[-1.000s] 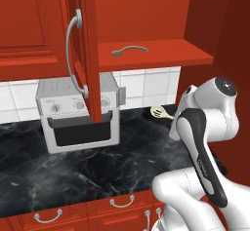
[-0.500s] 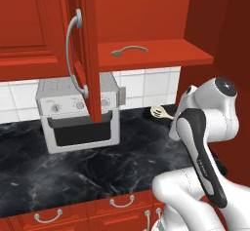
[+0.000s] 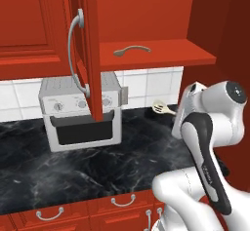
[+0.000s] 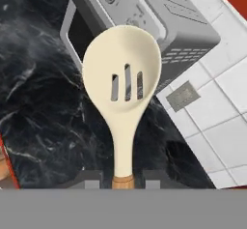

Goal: Organize the utensils by type. Pick up the wooden spoons from the counter and place them in the open cabinet. Then pick up the metallic utensils from the counter and place them in the open drawer.

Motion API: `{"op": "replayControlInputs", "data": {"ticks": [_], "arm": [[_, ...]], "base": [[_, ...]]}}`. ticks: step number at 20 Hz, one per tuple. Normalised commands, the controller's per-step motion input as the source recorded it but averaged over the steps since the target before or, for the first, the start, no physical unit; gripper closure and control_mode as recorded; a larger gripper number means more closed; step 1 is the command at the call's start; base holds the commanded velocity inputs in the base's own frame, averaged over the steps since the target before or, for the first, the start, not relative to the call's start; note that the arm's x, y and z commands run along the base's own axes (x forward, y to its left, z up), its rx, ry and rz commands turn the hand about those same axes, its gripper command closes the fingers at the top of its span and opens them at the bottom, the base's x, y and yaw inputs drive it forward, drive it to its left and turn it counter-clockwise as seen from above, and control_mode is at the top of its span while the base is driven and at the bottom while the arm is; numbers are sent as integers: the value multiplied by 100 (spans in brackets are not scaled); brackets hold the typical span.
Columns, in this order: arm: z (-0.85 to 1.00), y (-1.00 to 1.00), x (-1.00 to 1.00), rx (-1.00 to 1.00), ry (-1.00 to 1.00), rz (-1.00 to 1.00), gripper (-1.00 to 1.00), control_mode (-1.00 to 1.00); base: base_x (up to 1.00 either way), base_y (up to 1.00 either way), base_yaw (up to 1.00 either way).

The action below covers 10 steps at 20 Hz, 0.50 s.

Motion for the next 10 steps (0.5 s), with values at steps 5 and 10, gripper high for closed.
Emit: {"op": "replayControlInputs", "data": {"ticks": [5, 10], "arm": [[44, 1, 5, -1, -19, 1, 100, -100], [61, 4, 16, -12, 0, -13, 100, -100]], "base": [[0, 0, 0], [0, 0, 0]]}}
